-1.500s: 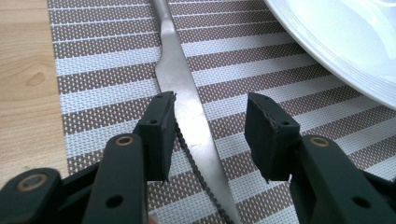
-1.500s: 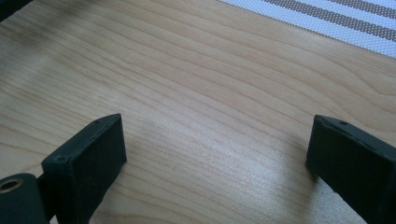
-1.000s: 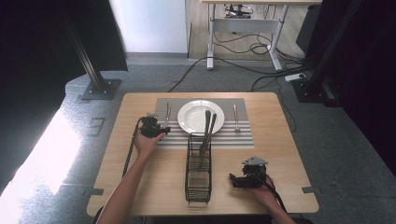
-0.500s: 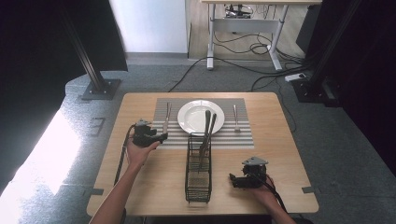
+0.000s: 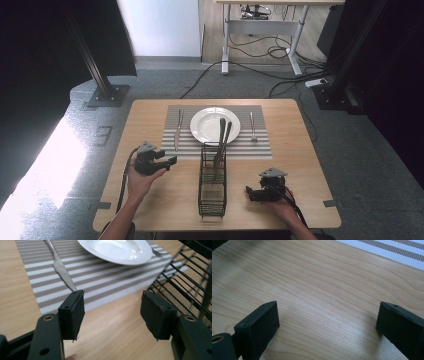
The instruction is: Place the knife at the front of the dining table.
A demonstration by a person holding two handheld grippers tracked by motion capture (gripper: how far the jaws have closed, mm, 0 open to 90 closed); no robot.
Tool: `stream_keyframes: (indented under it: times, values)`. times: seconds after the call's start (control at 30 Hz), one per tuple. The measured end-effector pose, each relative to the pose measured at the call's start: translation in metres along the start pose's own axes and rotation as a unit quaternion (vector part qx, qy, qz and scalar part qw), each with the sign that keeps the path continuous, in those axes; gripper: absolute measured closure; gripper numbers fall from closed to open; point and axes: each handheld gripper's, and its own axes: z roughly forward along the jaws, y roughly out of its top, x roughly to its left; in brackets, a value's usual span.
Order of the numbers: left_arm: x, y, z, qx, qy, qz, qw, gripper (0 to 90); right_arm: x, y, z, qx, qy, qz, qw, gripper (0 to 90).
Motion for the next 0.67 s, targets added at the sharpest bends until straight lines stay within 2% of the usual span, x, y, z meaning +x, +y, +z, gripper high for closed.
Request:
stream_keyframes:
  times: [0.23,0.4,0.67]
  values:
    - [-0.009,-0.012,-0.012,0.004,-0.009,0.009,0.9999,35.9,0.000,0.000,0.000,0.000,0.000,0.000,1.0000,4.5]
    - [-0.010,-0.013,-0.008,0.012,-0.012,0.012,0.9998,35.8,0.000,0.000,0.000,-0.001,0.000,-0.001,1.0000,4.3]
    - [-0.009,-0.012,-0.009,0.006,-0.015,0.005,0.9999,35.4,0.000,0.000,0.001,-0.003,-0.001,-0.001,1.0000,3.7]
